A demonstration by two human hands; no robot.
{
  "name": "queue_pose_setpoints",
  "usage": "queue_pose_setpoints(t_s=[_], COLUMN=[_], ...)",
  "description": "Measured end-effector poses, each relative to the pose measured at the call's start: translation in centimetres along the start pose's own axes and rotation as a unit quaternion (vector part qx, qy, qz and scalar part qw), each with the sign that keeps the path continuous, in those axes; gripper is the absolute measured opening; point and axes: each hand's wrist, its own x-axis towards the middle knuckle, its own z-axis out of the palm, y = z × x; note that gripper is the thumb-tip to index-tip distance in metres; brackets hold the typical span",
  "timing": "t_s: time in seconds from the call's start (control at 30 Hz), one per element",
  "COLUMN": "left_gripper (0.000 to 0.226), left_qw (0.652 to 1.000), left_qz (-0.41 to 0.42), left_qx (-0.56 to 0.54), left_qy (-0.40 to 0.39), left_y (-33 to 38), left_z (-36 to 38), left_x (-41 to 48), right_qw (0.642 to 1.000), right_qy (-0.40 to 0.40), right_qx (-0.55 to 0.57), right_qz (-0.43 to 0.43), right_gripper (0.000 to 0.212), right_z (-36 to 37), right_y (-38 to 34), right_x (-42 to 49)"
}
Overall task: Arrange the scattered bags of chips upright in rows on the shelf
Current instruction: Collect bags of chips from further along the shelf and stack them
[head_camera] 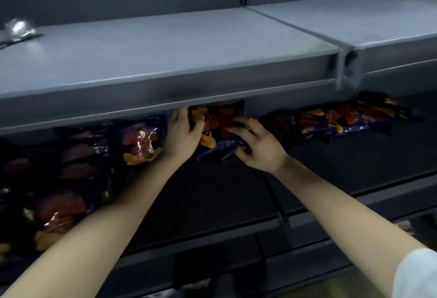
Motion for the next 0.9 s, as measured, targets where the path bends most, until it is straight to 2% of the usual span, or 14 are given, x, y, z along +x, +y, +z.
queue_pose_setpoints(t_s=[0.2, 0.4, 0.5, 0.57, 0.63, 0.73, 0.8, 0.9], left_gripper=[0.047, 0.065, 0.033, 0.018, 0.015, 0.015, 0.010, 0.005], left_qw=[0.992, 0.962, 0.955, 0.954, 0.951, 0.943, 0.935, 0.927], left_qz=[-0.037, -0.163, -0.188, -0.202, -0.215, -0.218, -0.211, -0.193], left_qx=[0.101, -0.023, -0.097, -0.147, -0.193, -0.249, -0.284, -0.314], left_qy=[-0.061, -0.219, -0.210, -0.164, -0.110, -0.038, 0.013, 0.067], left_y=[-7.2, -10.3, -11.2, -11.6, -11.7, -10.9, -10.3, -10.0], left_z=[-7.9, -11.2, -11.3, -11.1, -10.7, -9.7, -9.0, -7.7], left_x=[-1.5, -3.5, -4.0, -4.2, -4.2, -4.5, -4.6, -5.0], right_qw=[0.988, 0.975, 0.976, 0.986, 0.994, 0.978, 0.932, 0.825], right_qy=[-0.020, 0.000, 0.008, 0.033, 0.061, 0.086, 0.094, 0.041], right_qx=[0.041, 0.028, 0.019, 0.017, 0.051, 0.172, 0.293, 0.453], right_qz=[-0.149, -0.220, -0.217, -0.164, -0.069, 0.085, 0.194, 0.336], right_gripper=[0.045, 0.044, 0.042, 0.047, 0.051, 0.055, 0.054, 0.061], right_z=[5.8, 9.3, 9.9, 9.8, 9.5, 9.0, 8.8, 8.9], right_y=[-5.6, -8.3, -8.5, -8.4, -8.3, -8.4, -8.9, -10.0], right_x=[2.8, 3.6, 3.8, 4.2, 4.8, 5.6, 6.1, 6.4])
